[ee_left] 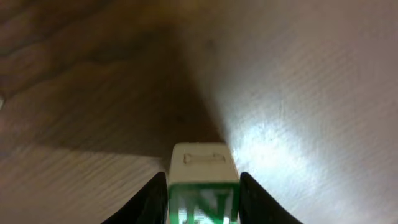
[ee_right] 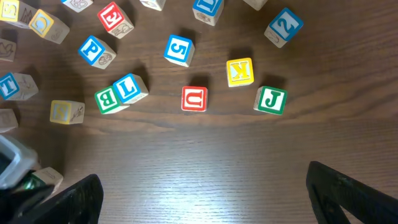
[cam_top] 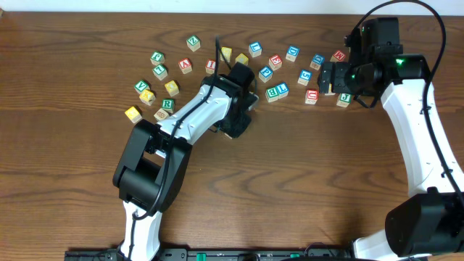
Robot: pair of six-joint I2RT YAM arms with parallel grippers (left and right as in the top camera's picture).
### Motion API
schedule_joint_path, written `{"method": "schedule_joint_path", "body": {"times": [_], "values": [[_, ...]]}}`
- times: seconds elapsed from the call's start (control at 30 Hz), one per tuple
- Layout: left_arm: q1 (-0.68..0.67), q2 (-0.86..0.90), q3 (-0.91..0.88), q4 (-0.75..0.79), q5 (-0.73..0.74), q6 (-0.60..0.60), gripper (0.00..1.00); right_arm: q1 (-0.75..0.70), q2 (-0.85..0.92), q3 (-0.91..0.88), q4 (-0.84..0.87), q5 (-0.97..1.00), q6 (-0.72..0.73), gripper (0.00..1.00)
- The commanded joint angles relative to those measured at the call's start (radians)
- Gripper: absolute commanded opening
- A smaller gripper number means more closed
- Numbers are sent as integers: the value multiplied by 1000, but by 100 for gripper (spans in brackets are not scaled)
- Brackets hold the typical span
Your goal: Spell out NEURIPS
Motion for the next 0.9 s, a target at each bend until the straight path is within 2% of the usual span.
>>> {"method": "schedule_joint_path", "body": {"times": [0.0,0.07,0.23,0.5,0.57,0.77,0.87], "values": [[4,-16,-7,16,13,-307,36,5,-2,18,-2,11,8,99],[4,-16,-7,24,12,-409,36,5,-2,18,-2,11,8,99],[4,-16,-7,24,12,-519,36,5,-2,18,-2,11,8,99],[4,-16,-7,24,-96,-515,37,5,-2,18,-2,11,8,99],[4,-16,-7,30,-101,-459,37,5,-2,18,-2,11,8,99],[4,-17,1,46,-101,-328,54,5,-2,18,-2,11,8,99],[4,-21,9,46,-101,-313,57,5,-2,18,-2,11,8,99]]}}
